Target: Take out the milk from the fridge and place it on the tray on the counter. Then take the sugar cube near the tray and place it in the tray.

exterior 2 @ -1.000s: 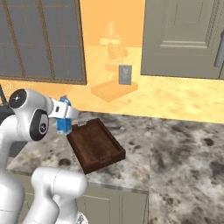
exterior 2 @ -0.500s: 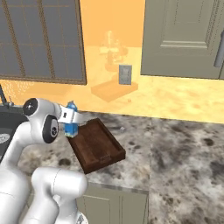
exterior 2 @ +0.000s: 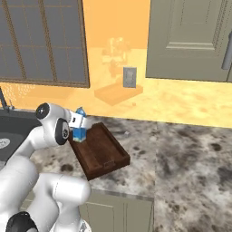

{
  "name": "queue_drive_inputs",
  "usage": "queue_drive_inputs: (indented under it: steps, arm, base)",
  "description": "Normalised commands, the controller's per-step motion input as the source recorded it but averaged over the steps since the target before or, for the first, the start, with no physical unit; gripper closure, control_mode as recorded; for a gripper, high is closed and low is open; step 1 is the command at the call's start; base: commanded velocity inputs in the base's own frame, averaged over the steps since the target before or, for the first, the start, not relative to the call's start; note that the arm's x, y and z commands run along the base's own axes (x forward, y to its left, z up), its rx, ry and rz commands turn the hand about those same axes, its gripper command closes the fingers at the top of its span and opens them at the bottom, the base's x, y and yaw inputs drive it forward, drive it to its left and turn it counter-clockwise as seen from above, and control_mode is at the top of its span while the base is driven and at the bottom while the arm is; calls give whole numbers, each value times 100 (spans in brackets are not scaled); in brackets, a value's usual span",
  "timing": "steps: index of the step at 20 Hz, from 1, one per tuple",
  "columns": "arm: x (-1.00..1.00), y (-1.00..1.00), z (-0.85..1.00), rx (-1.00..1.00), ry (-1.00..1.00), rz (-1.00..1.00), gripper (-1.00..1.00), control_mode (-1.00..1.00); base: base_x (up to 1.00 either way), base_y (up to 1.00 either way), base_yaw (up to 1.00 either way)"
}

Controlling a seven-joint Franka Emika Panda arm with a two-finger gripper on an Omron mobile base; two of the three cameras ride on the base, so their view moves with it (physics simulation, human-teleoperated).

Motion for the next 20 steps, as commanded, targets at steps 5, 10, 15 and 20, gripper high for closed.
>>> queue_drive_inputs:
  steps: [5,10,15,20]
  arm:
    - [37,0,-15,0,5,0,100,-100]
    - [31,0,-22,0,1,0,100,-100]
    - [9,1,-24,0,-3,0,100,-100]
    - [0,3,-9,0,-16,0,100,-100]
  base:
    - [0,0,0]
    - [0,0,0]
    - [0,0,0]
    - [0,0,0]
